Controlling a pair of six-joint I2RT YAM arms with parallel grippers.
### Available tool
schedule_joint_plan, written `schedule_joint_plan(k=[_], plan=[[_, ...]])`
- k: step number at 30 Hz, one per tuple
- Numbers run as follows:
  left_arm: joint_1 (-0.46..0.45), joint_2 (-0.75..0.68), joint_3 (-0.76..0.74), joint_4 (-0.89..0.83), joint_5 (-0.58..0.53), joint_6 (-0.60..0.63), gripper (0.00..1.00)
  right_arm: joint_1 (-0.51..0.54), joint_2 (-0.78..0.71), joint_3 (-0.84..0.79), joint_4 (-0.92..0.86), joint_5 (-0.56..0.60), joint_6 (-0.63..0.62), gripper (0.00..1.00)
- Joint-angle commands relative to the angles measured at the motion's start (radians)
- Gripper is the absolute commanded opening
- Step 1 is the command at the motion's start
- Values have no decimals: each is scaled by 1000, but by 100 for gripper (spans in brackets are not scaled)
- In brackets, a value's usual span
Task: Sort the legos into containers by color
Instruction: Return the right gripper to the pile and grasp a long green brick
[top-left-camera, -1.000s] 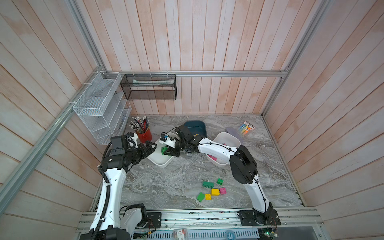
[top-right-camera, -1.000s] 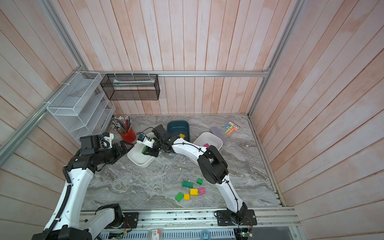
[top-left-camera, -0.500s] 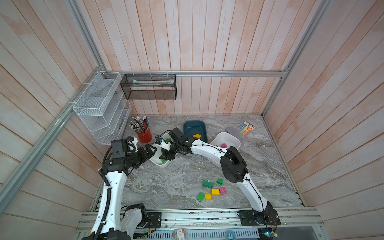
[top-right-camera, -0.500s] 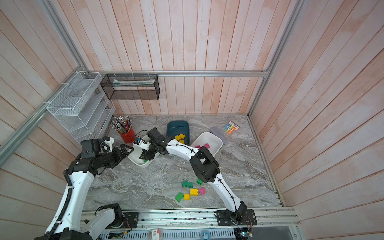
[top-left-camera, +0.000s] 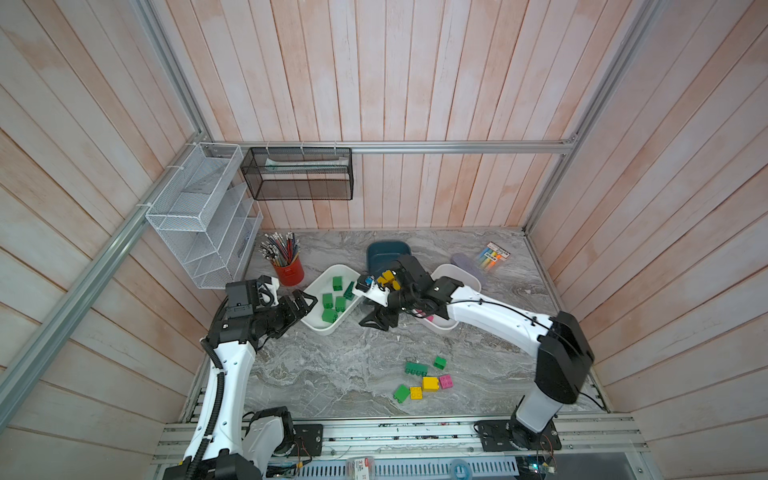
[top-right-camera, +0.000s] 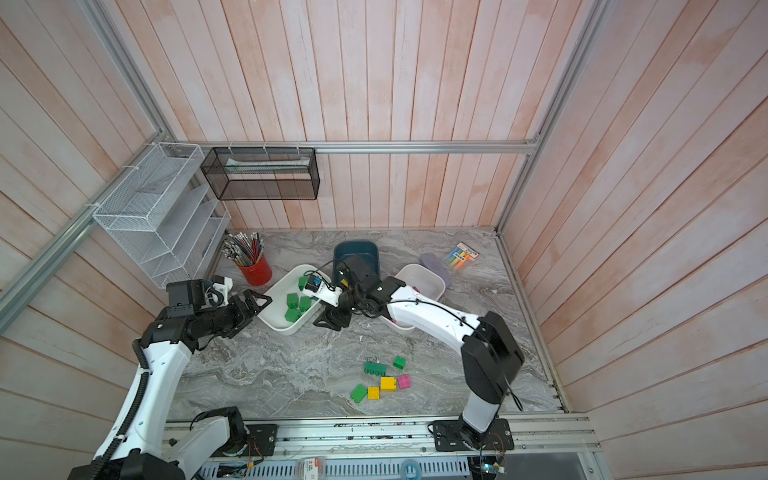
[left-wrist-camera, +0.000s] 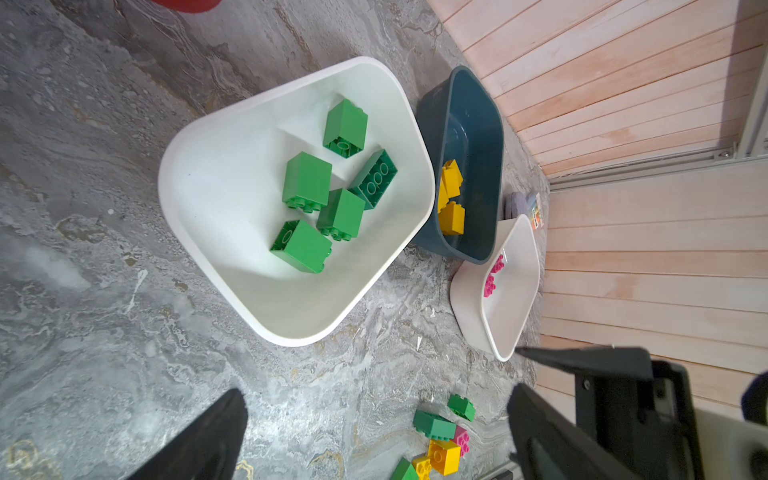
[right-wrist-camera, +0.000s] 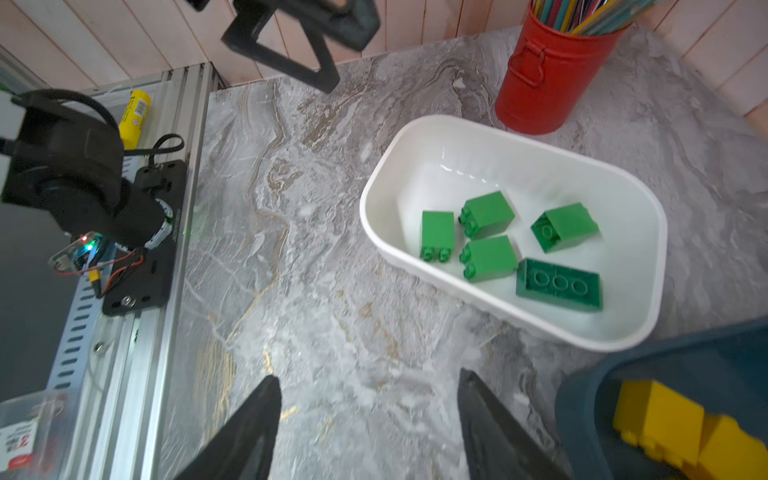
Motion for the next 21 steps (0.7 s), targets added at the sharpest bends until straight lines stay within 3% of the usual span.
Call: schedule_joint_plan(k=[1,9,21], plan=[[6,4,-14,33,44,-3,100,-7,-112,-160,-116,93,54,68],[3,11,-47,55,69,-5,100,-7,-279,-398,-254,193,-21,68],[2,4,-48,54,72,-15,100,-5,-119,-436,-182,177,-71,64]])
